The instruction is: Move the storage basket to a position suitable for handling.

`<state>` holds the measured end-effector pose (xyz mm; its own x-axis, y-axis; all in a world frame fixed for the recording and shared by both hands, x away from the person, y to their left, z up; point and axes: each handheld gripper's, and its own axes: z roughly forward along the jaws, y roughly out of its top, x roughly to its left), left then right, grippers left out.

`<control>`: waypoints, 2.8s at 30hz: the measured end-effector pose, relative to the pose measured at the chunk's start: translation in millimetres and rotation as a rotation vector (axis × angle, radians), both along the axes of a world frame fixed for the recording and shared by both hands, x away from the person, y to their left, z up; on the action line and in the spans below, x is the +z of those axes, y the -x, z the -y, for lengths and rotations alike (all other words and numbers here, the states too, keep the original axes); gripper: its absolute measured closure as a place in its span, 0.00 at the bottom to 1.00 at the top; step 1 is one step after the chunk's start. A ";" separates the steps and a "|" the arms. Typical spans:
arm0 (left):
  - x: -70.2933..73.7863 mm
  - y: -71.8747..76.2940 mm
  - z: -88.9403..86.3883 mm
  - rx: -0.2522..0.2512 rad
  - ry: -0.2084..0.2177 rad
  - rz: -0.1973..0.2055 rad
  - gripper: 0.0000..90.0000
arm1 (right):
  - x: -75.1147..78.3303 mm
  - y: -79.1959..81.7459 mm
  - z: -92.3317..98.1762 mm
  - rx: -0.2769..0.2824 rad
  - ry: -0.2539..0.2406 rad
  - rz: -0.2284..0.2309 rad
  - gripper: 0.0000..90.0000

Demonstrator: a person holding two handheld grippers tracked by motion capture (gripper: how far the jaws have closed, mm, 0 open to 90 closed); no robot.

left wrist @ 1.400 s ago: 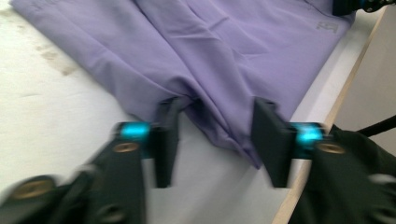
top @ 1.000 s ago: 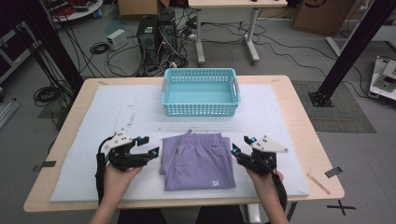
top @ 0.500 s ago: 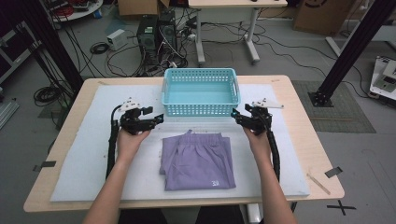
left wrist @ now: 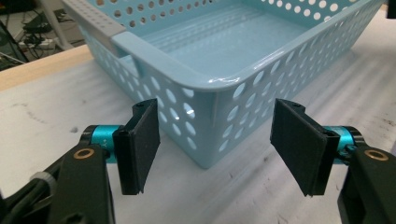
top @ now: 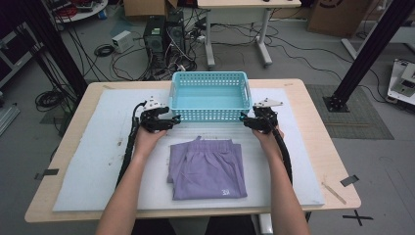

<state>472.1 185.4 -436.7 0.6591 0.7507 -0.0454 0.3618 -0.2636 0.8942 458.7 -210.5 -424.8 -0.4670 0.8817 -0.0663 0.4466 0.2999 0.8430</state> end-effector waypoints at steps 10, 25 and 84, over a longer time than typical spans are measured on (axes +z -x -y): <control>2.5 -6.1 6.5 0.013 0.012 -0.018 0.49 | 0.3 -5.0 -1.9 0.020 0.000 0.014 0.60; -0.5 18.5 -16.2 -0.006 0.001 0.029 0.64 | 4.4 15.2 -16.5 0.037 0.053 0.020 0.63; -6.5 54.1 -28.6 -0.016 -0.068 0.073 0.42 | -0.2 53.1 -28.1 0.089 0.031 0.027 0.60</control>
<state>418.0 214.0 -443.2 0.6710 0.7395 0.0539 0.2915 -0.3299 0.8979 405.6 -182.4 -425.1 -0.5408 0.8344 -0.1065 0.3946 0.3634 0.8439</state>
